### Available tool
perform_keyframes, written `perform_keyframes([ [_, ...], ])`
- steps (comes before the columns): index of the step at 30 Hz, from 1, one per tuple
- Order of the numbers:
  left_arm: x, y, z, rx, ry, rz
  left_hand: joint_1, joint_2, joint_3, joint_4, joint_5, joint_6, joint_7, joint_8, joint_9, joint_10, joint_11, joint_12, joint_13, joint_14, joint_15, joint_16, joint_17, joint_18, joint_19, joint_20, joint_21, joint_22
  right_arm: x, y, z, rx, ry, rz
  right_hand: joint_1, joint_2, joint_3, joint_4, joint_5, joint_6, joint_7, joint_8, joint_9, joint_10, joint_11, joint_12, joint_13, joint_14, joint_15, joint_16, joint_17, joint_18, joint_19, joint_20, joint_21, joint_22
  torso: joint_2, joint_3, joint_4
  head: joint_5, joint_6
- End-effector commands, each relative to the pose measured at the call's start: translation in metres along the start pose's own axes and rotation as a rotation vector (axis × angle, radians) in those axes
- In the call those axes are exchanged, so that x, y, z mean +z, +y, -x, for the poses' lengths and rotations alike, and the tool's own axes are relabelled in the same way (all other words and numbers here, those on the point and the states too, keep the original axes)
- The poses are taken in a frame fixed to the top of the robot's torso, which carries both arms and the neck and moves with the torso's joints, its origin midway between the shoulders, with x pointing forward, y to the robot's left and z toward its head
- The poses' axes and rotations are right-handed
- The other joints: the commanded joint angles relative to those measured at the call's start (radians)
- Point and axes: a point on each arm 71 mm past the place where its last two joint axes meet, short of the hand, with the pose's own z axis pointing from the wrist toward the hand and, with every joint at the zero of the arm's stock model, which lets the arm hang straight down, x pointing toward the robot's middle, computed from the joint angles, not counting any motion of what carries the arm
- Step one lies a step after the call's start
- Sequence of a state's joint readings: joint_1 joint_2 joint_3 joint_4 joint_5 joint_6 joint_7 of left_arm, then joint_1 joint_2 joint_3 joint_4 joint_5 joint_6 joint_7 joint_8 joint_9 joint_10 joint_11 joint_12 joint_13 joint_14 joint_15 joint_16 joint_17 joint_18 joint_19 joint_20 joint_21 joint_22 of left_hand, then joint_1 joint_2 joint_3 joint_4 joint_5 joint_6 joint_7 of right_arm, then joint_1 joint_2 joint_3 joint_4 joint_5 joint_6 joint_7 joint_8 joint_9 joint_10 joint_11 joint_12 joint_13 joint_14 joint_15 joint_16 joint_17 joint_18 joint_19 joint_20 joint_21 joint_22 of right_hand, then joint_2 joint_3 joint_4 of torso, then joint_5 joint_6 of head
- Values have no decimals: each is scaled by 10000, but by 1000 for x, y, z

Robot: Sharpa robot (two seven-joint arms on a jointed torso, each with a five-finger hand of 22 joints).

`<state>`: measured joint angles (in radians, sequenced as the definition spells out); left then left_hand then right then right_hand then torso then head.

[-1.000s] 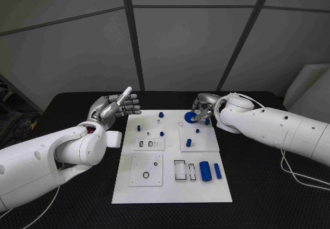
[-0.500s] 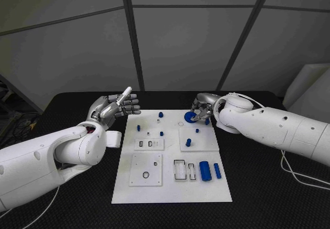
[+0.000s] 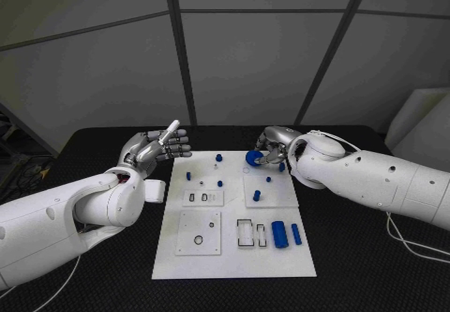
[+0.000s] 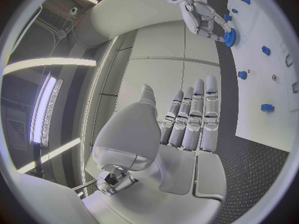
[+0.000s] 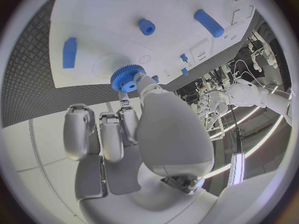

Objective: Assemble the parts on the task board

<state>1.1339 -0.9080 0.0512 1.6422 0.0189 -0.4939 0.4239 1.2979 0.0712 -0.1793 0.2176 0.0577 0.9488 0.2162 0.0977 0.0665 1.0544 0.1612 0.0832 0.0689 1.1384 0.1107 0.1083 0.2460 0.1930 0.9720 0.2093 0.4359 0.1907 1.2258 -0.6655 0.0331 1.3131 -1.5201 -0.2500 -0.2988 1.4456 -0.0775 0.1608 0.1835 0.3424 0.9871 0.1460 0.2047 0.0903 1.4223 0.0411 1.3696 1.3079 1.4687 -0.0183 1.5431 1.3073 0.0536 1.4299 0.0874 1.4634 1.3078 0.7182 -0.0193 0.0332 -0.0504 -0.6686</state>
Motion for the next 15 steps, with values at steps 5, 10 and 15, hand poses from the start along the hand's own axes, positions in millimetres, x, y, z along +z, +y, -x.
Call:
perform_keyframes([
  [5, 0, -1, 0, 20, 132, -98, 79, 17, 13, -57, 12, -8, 72, -57, -5, -20, 66, -32, -2, 11, 33, -32, 9, -117, -7, 63, -48, -12, -3, 31, 7, -505, -1212, 763, 43, 36, 103, -28, 48, 322, -187, -24, 30, 91, 18, 72, 570, 897, -68, 68, 2037, -83, 90, -6, 74, 511, 16, -8, 15, 52, 17],
  [10, 0, -1, 0, 24, 123, -101, 79, 17, 13, -57, 12, -8, 72, -57, -5, -20, 66, -32, -2, 11, 33, -32, 9, -117, -7, 63, -48, -12, 0, 52, 4, -795, -1293, 1164, 37, 24, 143, -36, 9, 340, -188, -39, 31, 103, 17, 86, 590, 899, -69, 72, 2048, -87, 103, -9, 84, 532, 18, -17, 23, 90, 16],
  [15, 1, -1, 1, 32, 106, -106, 79, 17, 13, -57, 12, -8, 72, -57, -5, -20, 66, -32, -2, 11, 33, -32, 9, -117, -7, 63, -48, -12, 5, 69, -1, -952, -1319, 1422, 27, 15, 174, -39, -12, 345, -186, -57, 29, 120, 17, 107, 615, 903, -70, 78, 2065, -92, 118, -11, 96, 557, 22, -17, 33, 121, 3],
])
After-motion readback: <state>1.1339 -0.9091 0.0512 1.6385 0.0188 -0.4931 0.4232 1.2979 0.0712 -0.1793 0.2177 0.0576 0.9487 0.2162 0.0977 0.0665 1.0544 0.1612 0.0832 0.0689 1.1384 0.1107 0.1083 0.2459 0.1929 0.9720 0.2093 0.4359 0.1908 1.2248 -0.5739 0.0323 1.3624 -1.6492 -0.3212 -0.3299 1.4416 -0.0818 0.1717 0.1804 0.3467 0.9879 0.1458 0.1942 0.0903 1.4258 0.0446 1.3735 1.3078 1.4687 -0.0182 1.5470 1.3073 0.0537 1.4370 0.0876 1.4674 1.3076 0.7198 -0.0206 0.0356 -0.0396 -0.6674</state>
